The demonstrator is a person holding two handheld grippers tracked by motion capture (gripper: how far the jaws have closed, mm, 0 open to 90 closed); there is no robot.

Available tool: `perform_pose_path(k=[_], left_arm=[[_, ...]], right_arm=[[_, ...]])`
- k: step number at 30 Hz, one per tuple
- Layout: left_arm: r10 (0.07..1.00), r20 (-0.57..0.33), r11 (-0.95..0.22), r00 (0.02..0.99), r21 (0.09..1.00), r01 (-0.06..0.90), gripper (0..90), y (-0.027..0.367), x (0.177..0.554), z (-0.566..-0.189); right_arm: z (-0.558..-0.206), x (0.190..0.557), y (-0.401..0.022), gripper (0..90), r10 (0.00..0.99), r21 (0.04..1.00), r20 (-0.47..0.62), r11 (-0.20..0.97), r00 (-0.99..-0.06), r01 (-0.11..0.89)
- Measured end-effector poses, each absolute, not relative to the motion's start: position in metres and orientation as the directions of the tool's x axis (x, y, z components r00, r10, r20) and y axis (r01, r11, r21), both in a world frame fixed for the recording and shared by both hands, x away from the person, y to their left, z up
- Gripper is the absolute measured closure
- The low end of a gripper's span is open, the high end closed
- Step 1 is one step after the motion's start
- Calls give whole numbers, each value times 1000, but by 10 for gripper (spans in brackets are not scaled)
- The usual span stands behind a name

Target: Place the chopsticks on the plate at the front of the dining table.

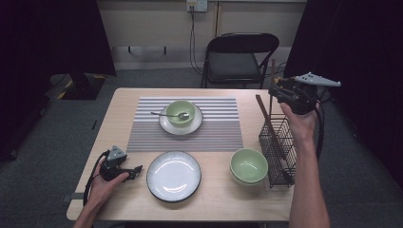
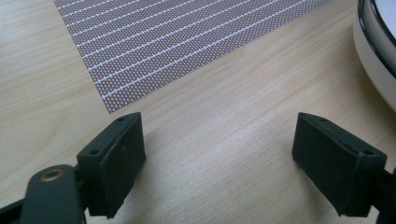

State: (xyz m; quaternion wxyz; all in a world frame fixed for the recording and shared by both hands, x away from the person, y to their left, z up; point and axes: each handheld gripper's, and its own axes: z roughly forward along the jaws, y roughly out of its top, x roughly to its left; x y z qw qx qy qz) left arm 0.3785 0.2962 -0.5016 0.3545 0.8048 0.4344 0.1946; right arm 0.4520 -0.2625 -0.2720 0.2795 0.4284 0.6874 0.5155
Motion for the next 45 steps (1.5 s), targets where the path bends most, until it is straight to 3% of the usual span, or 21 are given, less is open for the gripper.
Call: perform_pose_path(k=[20, 45], left_arm=[[849, -37, -339, 527, 726, 598, 199, 294, 380, -497], [767, -115, -298, 631, 807, 510, 252, 274, 382, -463]], right_arm=[[-278, 455, -228, 855, 815, 949, 97, 97, -572, 299], [-277, 450, -191, 855, 749, 947, 140, 89, -648, 308]])
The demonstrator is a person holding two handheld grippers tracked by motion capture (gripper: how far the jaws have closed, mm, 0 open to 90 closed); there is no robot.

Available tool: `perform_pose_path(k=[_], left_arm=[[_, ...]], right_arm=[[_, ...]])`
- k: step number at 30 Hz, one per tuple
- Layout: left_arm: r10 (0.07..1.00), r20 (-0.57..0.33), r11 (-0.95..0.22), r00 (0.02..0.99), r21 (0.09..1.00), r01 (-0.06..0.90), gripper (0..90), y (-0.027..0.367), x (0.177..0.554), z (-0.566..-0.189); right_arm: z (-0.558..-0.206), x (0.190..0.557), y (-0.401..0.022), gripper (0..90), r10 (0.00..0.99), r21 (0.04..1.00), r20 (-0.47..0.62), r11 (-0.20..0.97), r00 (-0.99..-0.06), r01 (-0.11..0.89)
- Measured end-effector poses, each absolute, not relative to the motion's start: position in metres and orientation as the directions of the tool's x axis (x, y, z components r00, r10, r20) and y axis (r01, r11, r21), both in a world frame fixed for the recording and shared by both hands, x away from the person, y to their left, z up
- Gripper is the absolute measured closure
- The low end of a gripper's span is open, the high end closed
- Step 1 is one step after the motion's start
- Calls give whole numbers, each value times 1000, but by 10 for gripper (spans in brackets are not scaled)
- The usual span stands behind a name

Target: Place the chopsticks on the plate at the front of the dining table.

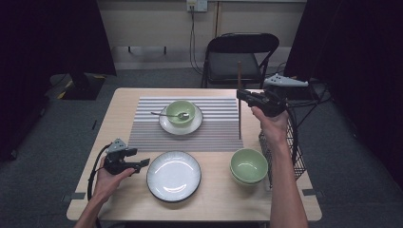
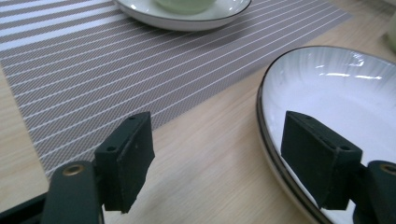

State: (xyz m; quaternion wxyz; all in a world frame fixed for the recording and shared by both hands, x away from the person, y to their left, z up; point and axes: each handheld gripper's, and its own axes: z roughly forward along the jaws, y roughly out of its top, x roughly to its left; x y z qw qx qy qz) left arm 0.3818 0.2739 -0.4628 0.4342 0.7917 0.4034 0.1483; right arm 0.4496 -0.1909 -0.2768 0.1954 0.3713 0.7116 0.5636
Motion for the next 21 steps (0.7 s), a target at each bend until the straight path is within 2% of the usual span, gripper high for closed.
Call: perform_pose_path(k=[4, 21], left_arm=[[758, -74, -331, 648, 812, 480, 258, 265, 383, -457], [693, -58, -320, 718, 868, 379, 300, 228, 390, -427]], right_arm=[[-278, 449, -188, 855, 749, 944, 140, 96, -647, 315], [-278, 446, -165, 855, 704, 946, 166, 83, -691, 313]])
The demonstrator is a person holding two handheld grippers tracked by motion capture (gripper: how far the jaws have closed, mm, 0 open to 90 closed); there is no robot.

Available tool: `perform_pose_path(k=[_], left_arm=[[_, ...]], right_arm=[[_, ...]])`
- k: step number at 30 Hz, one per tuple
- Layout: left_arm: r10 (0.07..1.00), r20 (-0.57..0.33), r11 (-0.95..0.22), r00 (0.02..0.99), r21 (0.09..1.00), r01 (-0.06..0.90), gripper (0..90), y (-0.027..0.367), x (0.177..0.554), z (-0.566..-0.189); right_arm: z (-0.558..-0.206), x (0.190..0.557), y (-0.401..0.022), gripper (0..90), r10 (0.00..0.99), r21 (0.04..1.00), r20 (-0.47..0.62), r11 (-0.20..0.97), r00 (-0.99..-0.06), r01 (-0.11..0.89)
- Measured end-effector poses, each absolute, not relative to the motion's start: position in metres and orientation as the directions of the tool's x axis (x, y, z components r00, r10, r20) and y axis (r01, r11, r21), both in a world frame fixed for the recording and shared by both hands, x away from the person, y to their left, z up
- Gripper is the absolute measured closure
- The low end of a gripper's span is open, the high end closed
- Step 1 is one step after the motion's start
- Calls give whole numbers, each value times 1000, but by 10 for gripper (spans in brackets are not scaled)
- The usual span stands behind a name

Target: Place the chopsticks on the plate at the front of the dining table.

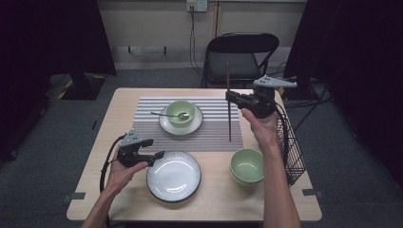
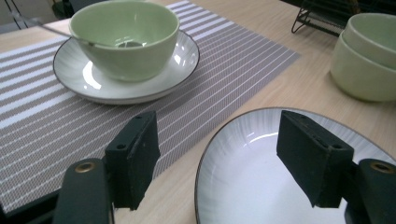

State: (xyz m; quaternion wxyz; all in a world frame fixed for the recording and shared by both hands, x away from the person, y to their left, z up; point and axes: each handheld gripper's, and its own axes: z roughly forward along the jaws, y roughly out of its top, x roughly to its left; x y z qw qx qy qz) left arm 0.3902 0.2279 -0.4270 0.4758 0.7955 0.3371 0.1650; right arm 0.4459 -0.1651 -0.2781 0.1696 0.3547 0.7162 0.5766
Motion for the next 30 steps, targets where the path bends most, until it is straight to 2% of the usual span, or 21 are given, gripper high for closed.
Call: perform_pose_path(k=[17, 28, 30], left_arm=[[661, -106, -244, 743, 906, 346, 301, 211, 396, -402], [604, -115, -217, 788, 928, 302, 346, 197, 397, -388], [589, -151, -186, 794, 931, 314, 348, 195, 399, -385]], right_arm=[[-273, 440, -135, 855, 653, 953, 161, 93, -740, 289], [-274, 435, -112, 855, 605, 955, 167, 96, -778, 279], [-275, 435, -110, 854, 602, 956, 171, 91, -780, 279]])
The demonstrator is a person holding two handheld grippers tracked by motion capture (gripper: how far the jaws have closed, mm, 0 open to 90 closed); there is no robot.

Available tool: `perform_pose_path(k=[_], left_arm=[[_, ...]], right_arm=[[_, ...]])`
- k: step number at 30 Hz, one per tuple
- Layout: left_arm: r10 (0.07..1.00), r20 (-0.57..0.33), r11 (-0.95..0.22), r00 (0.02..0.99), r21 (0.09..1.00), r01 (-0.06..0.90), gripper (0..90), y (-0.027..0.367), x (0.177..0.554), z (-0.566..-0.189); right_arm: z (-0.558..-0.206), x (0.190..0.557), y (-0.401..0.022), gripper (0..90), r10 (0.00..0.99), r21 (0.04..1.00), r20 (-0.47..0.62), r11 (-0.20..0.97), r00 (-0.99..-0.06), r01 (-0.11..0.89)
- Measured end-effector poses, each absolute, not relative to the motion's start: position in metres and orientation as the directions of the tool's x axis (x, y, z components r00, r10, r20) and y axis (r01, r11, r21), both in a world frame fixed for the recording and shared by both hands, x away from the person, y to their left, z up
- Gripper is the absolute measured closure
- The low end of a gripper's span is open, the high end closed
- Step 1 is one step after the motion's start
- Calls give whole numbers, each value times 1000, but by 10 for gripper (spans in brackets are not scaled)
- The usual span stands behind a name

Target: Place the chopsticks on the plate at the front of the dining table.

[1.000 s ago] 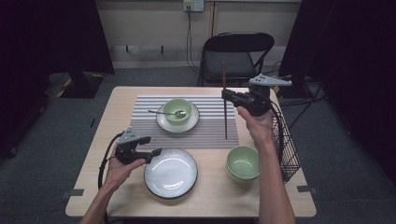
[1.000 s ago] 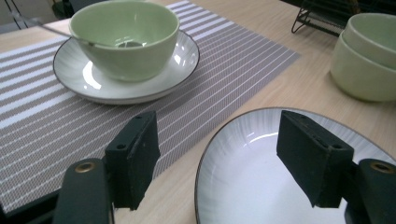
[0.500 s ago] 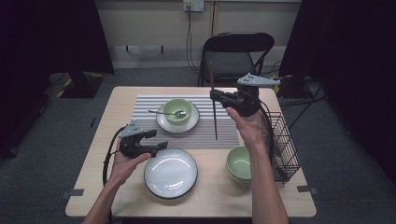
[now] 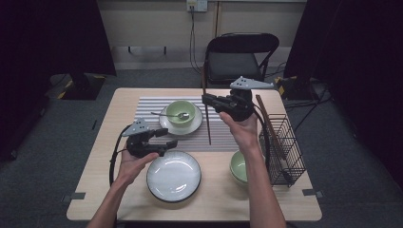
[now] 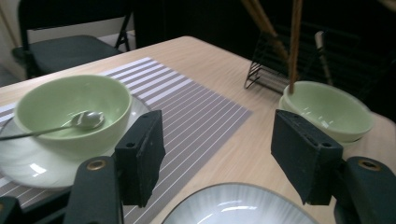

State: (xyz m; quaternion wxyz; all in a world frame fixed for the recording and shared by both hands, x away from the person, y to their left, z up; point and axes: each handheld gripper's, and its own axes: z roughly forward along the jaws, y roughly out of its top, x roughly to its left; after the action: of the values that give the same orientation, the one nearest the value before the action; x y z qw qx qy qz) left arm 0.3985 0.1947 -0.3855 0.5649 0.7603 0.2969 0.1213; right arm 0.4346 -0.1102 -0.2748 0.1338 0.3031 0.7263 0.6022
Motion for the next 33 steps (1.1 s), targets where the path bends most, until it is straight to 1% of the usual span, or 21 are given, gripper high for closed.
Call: perform_pose_path(k=[2, 4, 7, 10, 11, 12, 14, 17, 18, 22, 23, 25, 29, 33], left_arm=[[574, -175, -161, 800, 934, 319, 369, 194, 400, -383], [572, -178, -149, 800, 937, 316, 369, 192, 401, -380], [564, -178, -143, 806, 941, 307, 367, 188, 401, -375], [569, -154, -145, 808, 948, 283, 367, 184, 402, -369], [575, -136, -149, 806, 952, 266, 375, 183, 401, -367], [571, -137, -137, 810, 956, 259, 409, 181, 401, -366], [552, -132, -145, 823, 957, 250, 444, 178, 401, -363], [536, -136, -139, 833, 959, 247, 461, 173, 401, -361], [532, -135, -143, 836, 959, 246, 479, 172, 401, -360], [515, -147, -109, 844, 966, 234, 490, 168, 402, -355], [515, -145, -102, 845, 968, 228, 520, 168, 402, -354], [507, -149, -93, 849, 970, 226, 528, 166, 404, -352], [501, -147, -91, 853, 971, 221, 557, 163, 406, -352], [516, -123, -107, 848, 973, 206, 586, 162, 408, -354]], right_arm=[[-276, 434, -107, 854, 593, 956, 179, 82, -785, 281], [-278, 433, -103, 855, 580, 957, 184, 77, -793, 279], [-279, 433, -96, 855, 569, 958, 183, 81, -802, 276], [-278, 433, -90, 854, 554, 959, 184, 81, -812, 272], [-278, 433, -88, 854, 549, 960, 182, 80, -816, 268], [-279, 433, -87, 855, 545, 960, 187, 74, -817, 269], [-281, 434, -83, 855, 540, 959, 195, 71, -819, 275], [-282, 434, -80, 854, 533, 958, 197, 73, -823, 276], [-283, 434, -77, 854, 526, 959, 194, 75, -828, 272], [-283, 433, -72, 854, 516, 960, 190, 79, -835, 268], [-283, 432, -69, 854, 511, 961, 187, 84, -839, 265], [-283, 432, -68, 854, 509, 961, 186, 85, -840, 264], [-284, 431, -66, 854, 501, 962, 193, 74, -844, 264], [-283, 428, -62, 854, 487, 963, 188, 78, -853, 257]])
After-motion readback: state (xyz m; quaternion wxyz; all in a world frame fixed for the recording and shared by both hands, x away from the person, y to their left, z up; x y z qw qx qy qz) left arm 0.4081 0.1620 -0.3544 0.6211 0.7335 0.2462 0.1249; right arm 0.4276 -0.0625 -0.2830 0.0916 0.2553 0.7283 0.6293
